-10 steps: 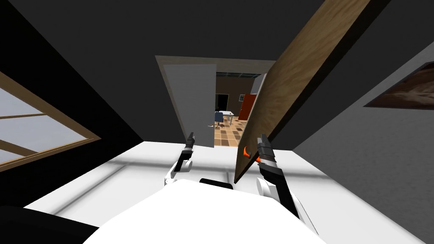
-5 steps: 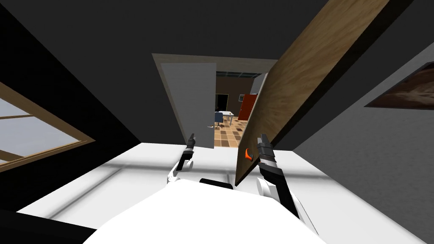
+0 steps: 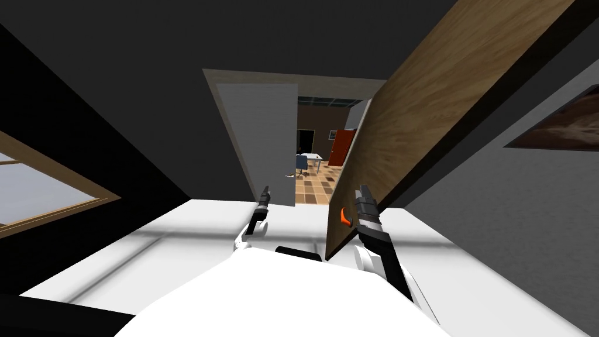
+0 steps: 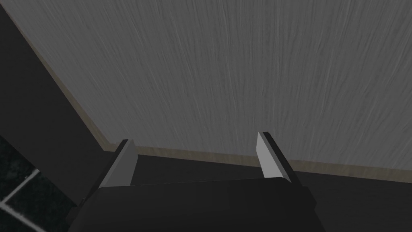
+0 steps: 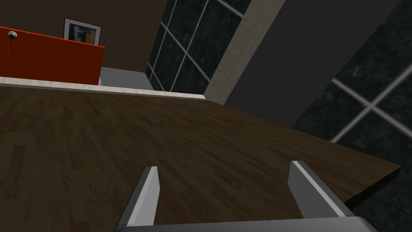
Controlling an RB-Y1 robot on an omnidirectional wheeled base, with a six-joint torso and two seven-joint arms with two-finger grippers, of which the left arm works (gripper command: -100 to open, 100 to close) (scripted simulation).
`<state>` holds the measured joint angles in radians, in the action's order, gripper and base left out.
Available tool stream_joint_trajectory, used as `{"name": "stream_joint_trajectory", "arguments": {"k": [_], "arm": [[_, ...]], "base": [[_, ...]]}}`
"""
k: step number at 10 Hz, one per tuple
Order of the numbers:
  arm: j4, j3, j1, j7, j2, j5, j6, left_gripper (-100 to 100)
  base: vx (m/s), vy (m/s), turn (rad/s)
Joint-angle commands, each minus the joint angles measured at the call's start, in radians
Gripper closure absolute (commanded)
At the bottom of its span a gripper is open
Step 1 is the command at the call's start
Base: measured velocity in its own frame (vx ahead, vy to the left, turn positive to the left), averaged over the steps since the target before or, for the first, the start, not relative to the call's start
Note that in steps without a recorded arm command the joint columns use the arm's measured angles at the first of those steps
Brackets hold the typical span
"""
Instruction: Pull the door open
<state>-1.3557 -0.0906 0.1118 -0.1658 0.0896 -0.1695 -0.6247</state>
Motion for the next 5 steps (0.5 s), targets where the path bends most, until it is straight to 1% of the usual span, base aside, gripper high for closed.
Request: {"name": "stream_joint_trajectory", "arguments": {"k": [1,2,3,5], "arm": [[0.050,-0.003,-0.022,-0.004,-0.002,-0.007,-0.013,-100],[0.083,-0.006,-0.036,-0.006,-0.003,-0.011,-0.022,-100],[0.085,-0.006,-0.036,-0.006,-0.003,-0.011,-0.022,-100],[0.146,-0.010,-0.062,-0.010,-0.007,-0.019,-0.038,-100]], "base": [[0.097,0.037,-0.035],[0.098,0.035,-0.032],[0.067,0.023,-0.005],[0.069,0.016,-0.032]]}}
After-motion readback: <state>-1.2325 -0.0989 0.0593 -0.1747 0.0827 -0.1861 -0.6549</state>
